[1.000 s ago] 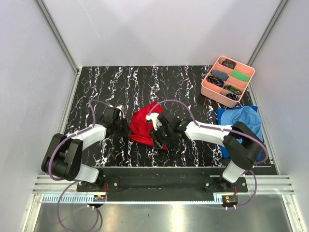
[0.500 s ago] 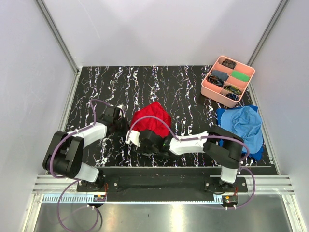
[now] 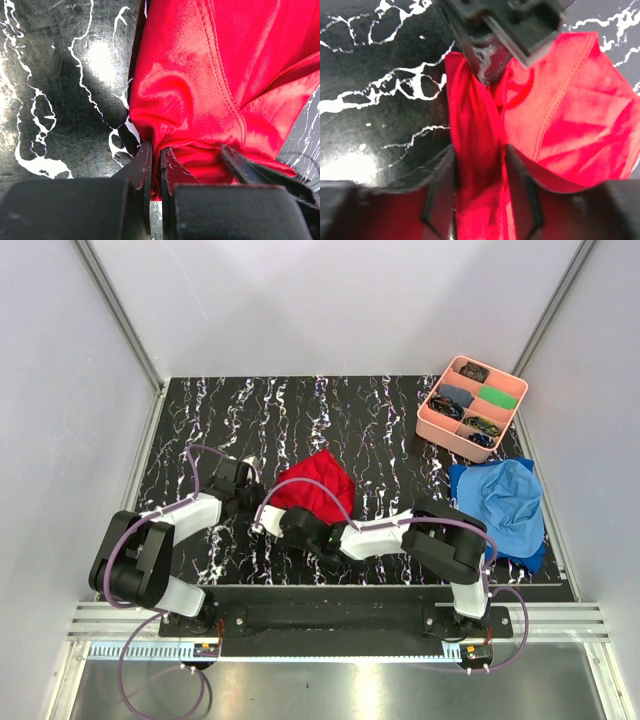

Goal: Fold the napkin, place the utensils inside, and roll it up
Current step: Roll the napkin at the center of the board.

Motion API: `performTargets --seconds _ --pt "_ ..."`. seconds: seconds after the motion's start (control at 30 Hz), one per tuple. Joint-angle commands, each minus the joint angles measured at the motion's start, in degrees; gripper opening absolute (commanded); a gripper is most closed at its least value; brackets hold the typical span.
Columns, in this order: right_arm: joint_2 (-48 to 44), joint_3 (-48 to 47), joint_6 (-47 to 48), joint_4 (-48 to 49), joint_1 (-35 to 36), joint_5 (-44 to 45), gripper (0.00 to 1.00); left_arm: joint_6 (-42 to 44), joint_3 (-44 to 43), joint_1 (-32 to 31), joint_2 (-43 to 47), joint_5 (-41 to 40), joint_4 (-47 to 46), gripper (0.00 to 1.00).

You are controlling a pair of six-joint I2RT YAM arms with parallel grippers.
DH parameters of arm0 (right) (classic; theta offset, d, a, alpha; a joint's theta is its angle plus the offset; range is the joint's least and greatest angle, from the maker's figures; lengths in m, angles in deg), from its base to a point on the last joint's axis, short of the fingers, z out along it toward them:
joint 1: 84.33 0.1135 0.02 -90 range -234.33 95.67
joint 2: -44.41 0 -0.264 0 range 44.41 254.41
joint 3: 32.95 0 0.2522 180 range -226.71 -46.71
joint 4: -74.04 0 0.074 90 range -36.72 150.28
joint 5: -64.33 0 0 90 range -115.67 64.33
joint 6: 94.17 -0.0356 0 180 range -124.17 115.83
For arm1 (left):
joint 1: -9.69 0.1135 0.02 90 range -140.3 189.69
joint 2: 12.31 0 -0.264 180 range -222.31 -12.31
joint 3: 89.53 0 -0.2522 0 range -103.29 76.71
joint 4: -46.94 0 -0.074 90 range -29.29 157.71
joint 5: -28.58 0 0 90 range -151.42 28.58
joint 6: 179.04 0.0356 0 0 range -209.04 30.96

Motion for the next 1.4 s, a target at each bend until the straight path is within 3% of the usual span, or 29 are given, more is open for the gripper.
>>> performTargets --seconds 0.0,0.17,0.27,0.53,0.67,0.83,1.1,1.37 --pt "3.5 -0.9 -1.1 -6.2 -0.7 -2.1 0.40 2.0 -0.2 0.2 -1.0 -0.2 1.7 0.00" --pt "3.0 -1.9 -3.9 -12.4 -1.5 -11.6 0.20 1.9 0.1 0.2 0.2 1.0 0.1 0.01" --pt "1.6 -2.2 -6.4 -15.7 -2.9 -17.6 0.13 1.5 0.5 0.2 1.8 -0.2 -0.3 0.16" --pt "0.1 -2.9 -11.0 -20.2 -6.3 -30.5 0.08 -1.2 4.1 1.7 7.8 -4.7 -2.2 0.59" --pt "0.7 -3.9 -12.7 -21.7 -8.2 -36.3 0.08 -2.7 7.1 2.7 12.2 -6.5 -4.0 0.67" --pt "2.1 -4.7 -14.3 -22.2 -11.4 -44.7 0.07 -3.3 12.1 3.2 17.8 -8.3 -7.3 0.70" --pt "7.1 -9.0 -18.1 -24.2 -16.7 -59.9 0.06 -2.9 19.3 3.0 26.7 0.4 -16.9 0.73" --pt "12.7 -12.6 -21.0 -25.0 -20.9 -69.4 0.06 -3.5 21.1 2.5 22.0 3.6 -19.0 0.72"
